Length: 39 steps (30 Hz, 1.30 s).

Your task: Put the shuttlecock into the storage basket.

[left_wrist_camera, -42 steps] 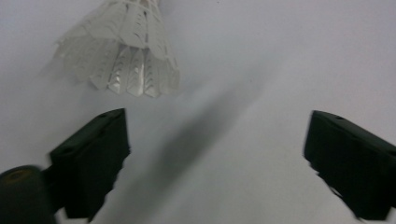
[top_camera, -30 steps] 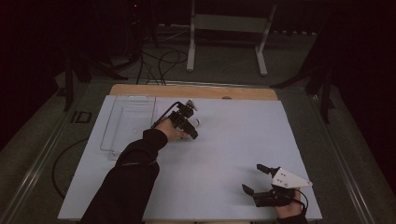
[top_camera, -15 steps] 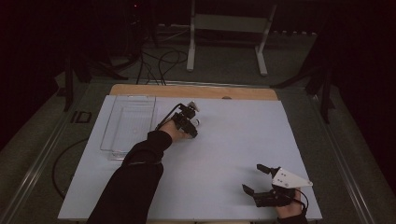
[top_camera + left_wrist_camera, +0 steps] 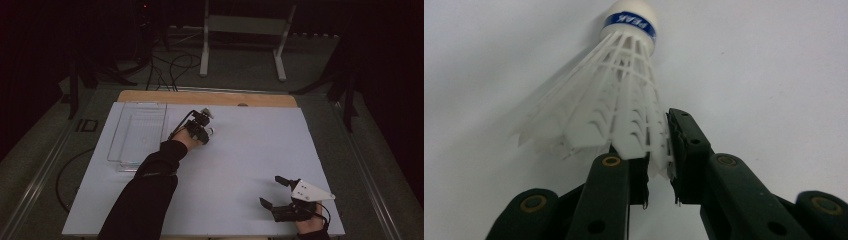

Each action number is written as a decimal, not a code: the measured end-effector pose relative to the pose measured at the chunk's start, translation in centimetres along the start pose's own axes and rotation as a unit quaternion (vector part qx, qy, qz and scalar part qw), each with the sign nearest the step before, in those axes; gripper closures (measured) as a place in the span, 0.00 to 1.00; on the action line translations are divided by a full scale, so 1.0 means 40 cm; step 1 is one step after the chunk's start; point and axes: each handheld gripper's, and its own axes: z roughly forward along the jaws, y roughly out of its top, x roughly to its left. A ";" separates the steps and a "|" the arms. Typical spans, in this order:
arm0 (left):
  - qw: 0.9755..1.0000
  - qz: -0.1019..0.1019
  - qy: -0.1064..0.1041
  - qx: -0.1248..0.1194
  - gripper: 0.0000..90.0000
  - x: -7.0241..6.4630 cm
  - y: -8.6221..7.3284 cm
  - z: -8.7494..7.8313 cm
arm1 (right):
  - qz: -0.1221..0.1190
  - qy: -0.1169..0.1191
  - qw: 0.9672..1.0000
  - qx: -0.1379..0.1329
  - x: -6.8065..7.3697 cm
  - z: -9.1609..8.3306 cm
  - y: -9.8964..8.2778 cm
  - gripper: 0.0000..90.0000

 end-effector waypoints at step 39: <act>0.995 0.097 -0.025 0.024 1.00 -0.085 -0.036 -0.120 | 0.000 -0.004 1.000 0.002 0.000 -0.001 0.001 0.11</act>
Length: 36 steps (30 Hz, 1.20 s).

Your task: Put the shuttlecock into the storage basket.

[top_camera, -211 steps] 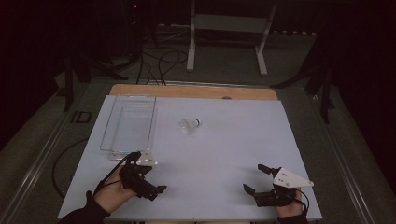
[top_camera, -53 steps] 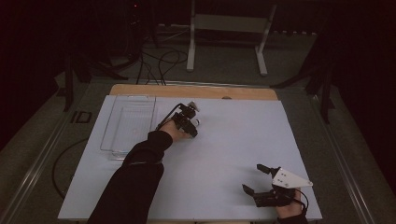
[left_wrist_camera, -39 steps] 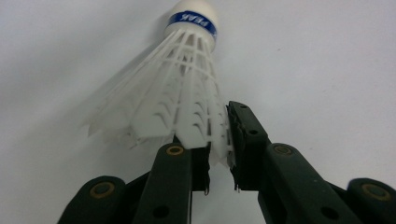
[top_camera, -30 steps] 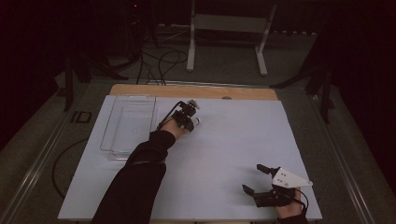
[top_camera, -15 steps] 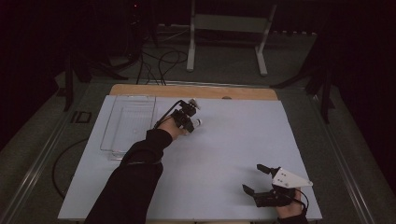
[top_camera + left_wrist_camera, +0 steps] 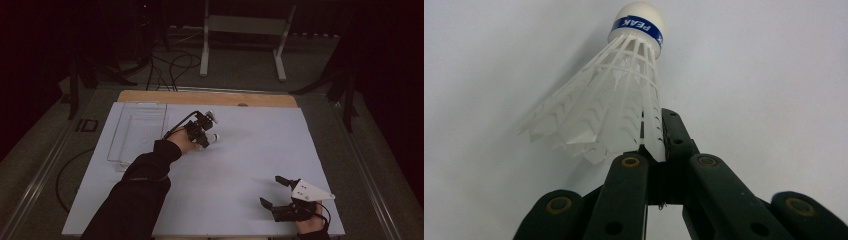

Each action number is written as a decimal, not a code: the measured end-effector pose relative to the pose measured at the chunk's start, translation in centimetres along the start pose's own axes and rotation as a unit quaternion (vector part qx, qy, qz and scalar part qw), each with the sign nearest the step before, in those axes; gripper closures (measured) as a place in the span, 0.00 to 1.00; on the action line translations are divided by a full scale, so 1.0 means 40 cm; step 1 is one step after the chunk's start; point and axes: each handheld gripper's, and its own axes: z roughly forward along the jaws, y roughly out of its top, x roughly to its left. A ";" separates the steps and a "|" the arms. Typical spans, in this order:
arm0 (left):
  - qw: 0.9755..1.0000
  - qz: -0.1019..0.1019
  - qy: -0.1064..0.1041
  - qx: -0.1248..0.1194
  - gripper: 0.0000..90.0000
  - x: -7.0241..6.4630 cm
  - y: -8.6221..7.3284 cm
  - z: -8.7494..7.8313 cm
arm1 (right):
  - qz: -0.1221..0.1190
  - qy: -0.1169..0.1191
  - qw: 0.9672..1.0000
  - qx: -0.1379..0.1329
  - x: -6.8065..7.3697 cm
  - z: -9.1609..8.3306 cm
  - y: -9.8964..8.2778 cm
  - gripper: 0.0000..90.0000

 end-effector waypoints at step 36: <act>0.992 0.113 -0.050 0.036 1.00 -0.093 -0.094 -0.086 | 0.006 -0.003 1.000 0.000 -0.004 -0.002 -0.001 0.11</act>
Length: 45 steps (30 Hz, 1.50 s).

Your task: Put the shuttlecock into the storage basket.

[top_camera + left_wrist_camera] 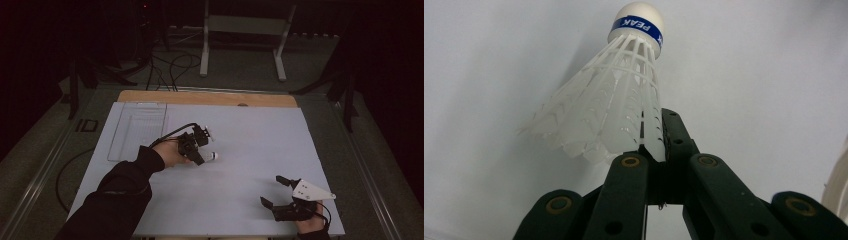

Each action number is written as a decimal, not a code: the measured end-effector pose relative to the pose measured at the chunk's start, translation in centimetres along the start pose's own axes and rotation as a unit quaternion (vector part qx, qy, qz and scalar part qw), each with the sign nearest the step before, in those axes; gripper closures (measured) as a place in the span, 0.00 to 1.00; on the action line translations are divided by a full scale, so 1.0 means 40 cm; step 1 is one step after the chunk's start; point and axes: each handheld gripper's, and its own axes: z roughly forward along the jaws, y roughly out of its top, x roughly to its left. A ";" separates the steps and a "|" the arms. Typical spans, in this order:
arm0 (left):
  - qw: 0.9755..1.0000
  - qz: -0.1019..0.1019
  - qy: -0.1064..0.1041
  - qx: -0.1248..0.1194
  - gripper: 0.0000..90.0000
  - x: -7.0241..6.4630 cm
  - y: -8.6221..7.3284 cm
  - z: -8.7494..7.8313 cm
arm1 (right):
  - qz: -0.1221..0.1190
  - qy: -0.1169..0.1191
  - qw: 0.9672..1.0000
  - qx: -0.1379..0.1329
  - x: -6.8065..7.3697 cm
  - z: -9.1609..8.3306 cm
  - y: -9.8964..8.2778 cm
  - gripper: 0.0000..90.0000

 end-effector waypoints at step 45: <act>0.996 0.085 -0.033 0.005 1.00 -0.056 -0.062 -0.133 | 0.001 -0.001 1.000 -0.001 0.002 0.002 0.002 0.11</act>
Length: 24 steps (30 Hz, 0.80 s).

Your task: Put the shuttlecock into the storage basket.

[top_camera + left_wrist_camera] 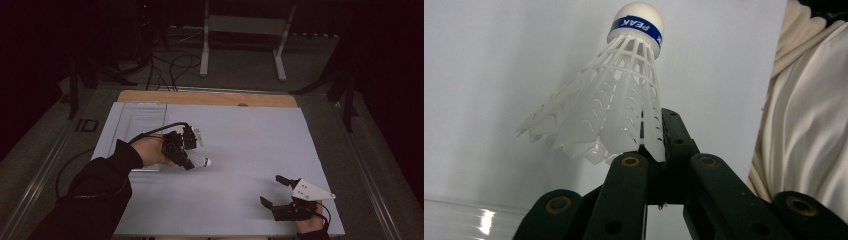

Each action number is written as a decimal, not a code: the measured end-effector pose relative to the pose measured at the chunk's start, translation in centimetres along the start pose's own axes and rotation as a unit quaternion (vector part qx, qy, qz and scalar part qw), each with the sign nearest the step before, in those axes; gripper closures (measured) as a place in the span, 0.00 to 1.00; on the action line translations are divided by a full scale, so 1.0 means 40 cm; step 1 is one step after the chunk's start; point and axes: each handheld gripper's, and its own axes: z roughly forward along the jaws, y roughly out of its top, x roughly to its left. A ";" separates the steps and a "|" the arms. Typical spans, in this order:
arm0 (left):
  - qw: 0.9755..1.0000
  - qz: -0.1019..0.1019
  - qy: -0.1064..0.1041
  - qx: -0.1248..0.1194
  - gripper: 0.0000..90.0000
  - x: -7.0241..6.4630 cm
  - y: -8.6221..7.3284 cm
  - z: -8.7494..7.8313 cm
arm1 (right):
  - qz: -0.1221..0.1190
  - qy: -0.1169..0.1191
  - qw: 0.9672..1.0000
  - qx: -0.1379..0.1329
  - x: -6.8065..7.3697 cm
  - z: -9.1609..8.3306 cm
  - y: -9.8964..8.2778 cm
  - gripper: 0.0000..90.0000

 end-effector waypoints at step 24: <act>1.000 0.000 0.018 0.005 1.00 -0.004 -0.010 -0.090 | -0.001 0.000 1.000 0.000 -0.001 0.002 -0.001 0.11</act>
